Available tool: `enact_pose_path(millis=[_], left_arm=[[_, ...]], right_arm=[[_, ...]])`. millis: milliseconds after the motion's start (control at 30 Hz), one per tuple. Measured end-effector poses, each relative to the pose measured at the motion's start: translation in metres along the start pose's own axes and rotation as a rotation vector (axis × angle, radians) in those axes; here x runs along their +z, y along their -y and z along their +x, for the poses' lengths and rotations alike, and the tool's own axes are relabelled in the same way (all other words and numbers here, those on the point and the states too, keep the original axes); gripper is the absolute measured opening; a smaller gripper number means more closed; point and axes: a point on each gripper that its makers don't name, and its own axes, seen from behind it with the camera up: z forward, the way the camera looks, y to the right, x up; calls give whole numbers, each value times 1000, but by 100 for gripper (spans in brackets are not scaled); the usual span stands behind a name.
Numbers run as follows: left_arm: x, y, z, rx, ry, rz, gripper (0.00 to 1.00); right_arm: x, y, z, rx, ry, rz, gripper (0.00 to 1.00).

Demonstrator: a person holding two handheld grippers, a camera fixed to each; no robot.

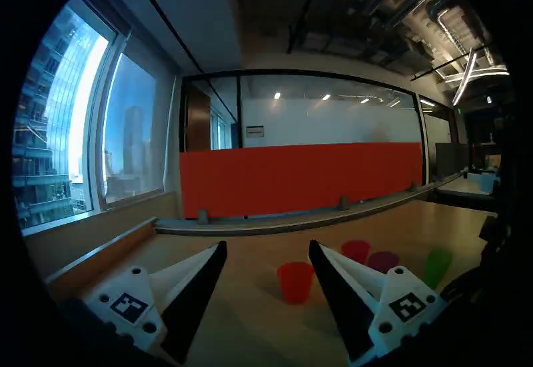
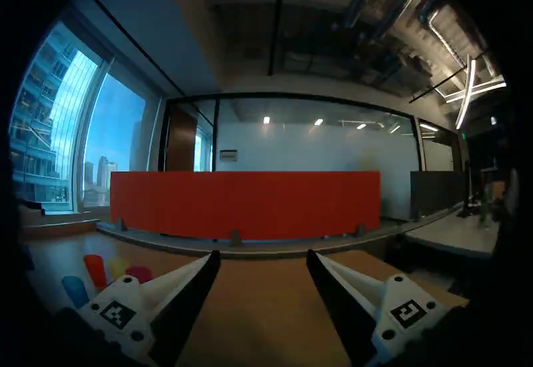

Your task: Pour water

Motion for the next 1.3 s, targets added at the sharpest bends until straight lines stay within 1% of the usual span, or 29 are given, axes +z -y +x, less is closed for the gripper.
enact_pose_path(millis=[200,300,400,500,667,900,1100,1300], left_arm=[[-1,4,2,15,-19,29,91],[0,2,0,15,-24,35,91],[2,2,-5,18,-25,39,91],[2,3,-9,33,-26,55,91],[1,2,-16,54,-29,79,91],[1,3,-29,47,-27,106,91],[4,-3,-40,37,-26,102,91],[7,-9,-50,35,-18,95,91]], right_arm=[[-2,0,-2,13,11,-8,100],[-5,-1,-4,15,17,-13,100],[-7,-1,-6,10,24,-19,100],[-8,1,-8,9,28,-14,100],[-7,2,-10,27,34,-16,100],[-7,-2,-12,45,32,-28,100],[-7,-4,-15,43,42,-37,100],[-8,-2,-16,36,51,-33,100]])
